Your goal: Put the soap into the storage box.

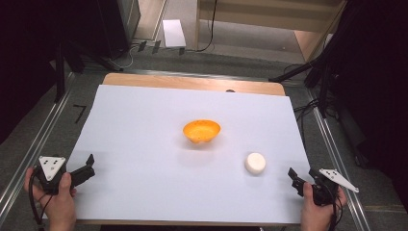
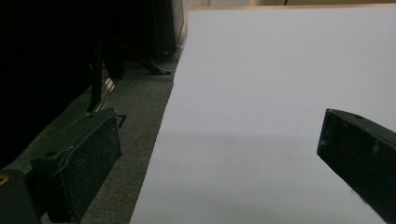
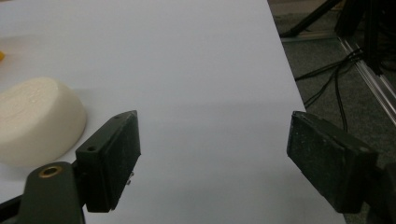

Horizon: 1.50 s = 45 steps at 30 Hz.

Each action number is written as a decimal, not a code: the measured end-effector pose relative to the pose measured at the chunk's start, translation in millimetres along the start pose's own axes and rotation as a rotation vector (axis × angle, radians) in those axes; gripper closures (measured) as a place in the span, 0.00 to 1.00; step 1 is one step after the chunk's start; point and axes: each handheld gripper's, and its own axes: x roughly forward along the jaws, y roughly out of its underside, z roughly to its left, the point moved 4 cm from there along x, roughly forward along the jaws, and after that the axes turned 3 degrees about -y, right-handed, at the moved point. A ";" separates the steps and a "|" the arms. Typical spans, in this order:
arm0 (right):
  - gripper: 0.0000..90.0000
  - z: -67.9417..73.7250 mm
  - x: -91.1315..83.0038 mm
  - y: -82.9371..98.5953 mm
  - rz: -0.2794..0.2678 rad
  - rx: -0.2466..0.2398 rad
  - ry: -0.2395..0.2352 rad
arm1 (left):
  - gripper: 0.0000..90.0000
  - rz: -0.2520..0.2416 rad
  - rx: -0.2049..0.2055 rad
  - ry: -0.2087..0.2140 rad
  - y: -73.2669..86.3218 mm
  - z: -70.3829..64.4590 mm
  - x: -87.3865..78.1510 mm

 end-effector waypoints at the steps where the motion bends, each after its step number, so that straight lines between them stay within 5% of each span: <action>1: 0.20 0.0 -0.1 0.0 0.009 0.009 0.005 | 0.00 0.001 -0.007 0.000 0.1 0.2 0.1; 6: 0.20 -1.5 -0.3 0.1 0.059 0.032 0.016 | 0.04 0.015 0.000 -0.023 0.3 -0.5 1.6; 14: 0.20 -0.1 -1.4 -4.1 0.187 0.004 0.011 | 0.04 0.027 0.018 -0.043 0.5 -2.3 3.2; 21: 0.20 9.6 -8.2 -16.8 0.257 -0.062 0.025 | 0.04 0.033 0.018 -0.037 0.6 -2.4 3.6; 26: 0.20 15.1 -9.2 -19.5 0.295 -0.059 0.021 | 0.04 0.039 0.024 -0.044 0.6 -2.7 4.0; 38: 0.15 32.3 7.7 -21.8 0.562 -0.128 -0.012 | 0.04 0.047 0.014 -0.042 0.5 -1.8 4.8; 39: 0.15 35.4 11.1 -21.8 0.622 -0.129 -0.002 | 0.04 0.048 0.014 -0.042 0.5 -1.7 4.9; 45: 0.15 44.6 19.0 -20.3 0.710 -0.144 -0.003 | 0.04 0.049 0.008 -0.039 0.6 -1.4 5.1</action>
